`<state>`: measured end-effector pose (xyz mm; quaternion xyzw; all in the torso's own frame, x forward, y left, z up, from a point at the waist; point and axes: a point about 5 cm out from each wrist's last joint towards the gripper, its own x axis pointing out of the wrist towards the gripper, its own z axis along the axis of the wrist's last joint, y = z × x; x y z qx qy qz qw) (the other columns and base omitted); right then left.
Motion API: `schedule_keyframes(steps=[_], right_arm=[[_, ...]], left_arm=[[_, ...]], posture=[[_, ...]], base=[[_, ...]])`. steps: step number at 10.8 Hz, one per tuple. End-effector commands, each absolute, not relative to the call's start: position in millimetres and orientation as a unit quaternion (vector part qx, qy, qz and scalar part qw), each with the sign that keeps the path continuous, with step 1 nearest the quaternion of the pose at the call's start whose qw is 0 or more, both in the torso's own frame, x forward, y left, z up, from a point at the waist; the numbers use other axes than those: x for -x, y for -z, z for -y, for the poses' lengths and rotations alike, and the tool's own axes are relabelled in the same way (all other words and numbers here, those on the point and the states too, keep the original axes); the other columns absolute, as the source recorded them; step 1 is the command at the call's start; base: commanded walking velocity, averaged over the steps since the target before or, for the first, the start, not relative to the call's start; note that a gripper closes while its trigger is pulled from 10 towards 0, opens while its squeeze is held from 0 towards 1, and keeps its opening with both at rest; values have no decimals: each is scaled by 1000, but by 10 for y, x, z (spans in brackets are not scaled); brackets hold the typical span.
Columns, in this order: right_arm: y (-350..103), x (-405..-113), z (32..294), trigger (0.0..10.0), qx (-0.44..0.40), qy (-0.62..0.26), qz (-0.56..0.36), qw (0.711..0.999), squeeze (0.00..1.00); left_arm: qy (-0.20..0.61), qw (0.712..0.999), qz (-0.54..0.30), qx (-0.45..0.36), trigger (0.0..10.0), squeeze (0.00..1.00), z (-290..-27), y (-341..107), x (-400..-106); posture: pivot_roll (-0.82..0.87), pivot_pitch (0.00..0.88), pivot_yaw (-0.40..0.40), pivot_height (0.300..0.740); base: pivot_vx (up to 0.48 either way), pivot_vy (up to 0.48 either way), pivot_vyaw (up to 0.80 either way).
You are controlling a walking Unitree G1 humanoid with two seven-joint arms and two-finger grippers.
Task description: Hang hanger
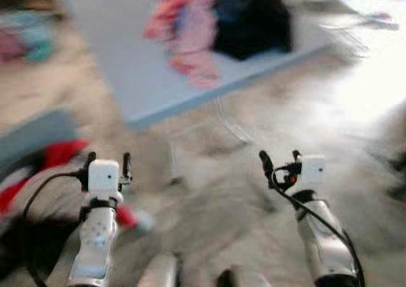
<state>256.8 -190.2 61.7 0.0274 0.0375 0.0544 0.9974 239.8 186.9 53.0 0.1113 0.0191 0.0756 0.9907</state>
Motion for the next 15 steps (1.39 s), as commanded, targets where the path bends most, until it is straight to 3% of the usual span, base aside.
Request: schedule_keyframes(steps=[1,8,10,15], right_arm=[[-590,-2542,1932,10000,-28,-47,-43,998,0],[-599,-2565,1954,10000,-30,-41,-39,998,0],[-619,-2584,1970,10000,-33,-37,-37,998,0],[-620,-2582,1979,10000,-30,-36,-36,998,0]], left_arm=[[-73,991,-21,-113,10000,0,-1860,-525,-2393],[-73,990,-19,-120,10000,0,-1828,-526,-2413],[-75,990,-19,-118,10000,0,-1822,-527,-2420],[-63,991,-19,-118,10000,0,-1794,-514,-2419]], posture=[[-10,144,-26,740],[-12,148,-26,740],[-14,151,-29,740],[-17,155,-30,740]], base=[[0,0,800],[0,0,800],[0,0,0],[0,384,0]])
